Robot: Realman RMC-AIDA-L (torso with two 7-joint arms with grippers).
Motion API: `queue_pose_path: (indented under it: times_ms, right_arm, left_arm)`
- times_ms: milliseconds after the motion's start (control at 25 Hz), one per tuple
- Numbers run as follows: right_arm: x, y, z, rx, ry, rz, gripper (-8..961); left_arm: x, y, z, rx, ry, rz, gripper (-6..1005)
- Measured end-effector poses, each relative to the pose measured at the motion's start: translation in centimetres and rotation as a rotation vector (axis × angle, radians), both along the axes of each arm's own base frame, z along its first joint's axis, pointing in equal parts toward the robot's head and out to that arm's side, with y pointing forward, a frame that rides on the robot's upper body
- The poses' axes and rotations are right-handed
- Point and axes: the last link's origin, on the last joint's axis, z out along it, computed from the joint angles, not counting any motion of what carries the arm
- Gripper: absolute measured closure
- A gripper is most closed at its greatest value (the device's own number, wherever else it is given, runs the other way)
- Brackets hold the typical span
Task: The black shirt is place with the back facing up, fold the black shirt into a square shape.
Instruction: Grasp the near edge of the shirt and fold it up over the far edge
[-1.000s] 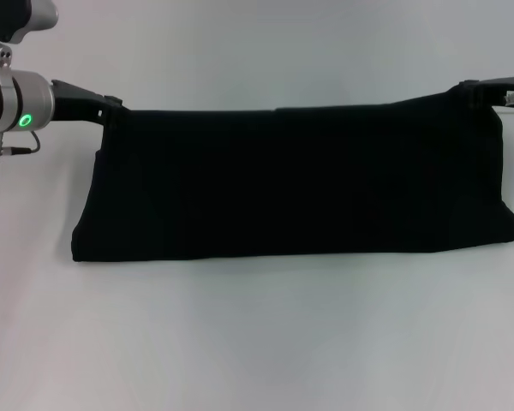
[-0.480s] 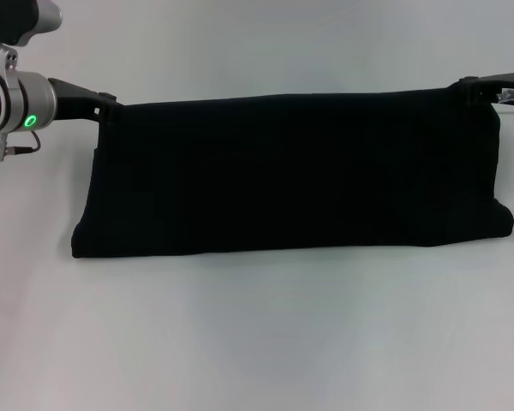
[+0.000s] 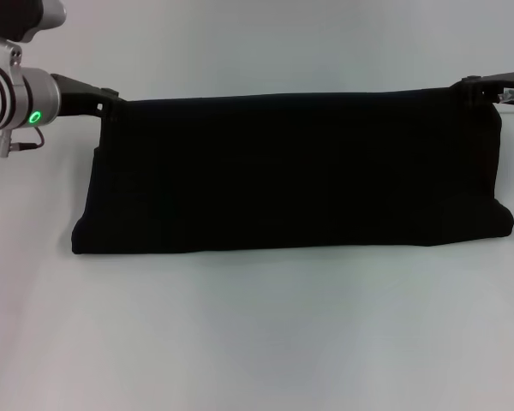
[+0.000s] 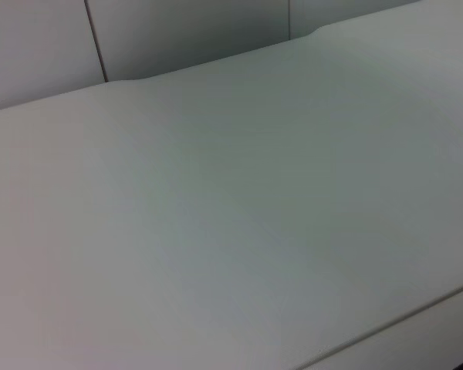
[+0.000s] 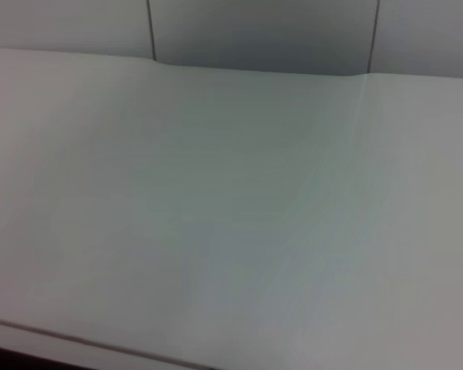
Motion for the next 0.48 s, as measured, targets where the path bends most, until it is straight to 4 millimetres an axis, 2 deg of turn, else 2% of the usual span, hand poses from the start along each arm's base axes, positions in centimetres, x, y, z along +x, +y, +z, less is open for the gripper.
queue_pose_path:
  times_ms: [200, 480]
  right_arm:
    - [0.0, 0.0, 0.0, 0.000, -0.001, 0.001, 948]
    - [-0.1, -0.4, -0.5, -0.044, -0.001, 0.016, 947]
  left_arm:
    - [0.4, 0.2, -0.1, 0.004, 0.001, -0.007, 881]
    - [0.8, 0.3, -1.6, 0.066, 0.052, -0.024, 875]
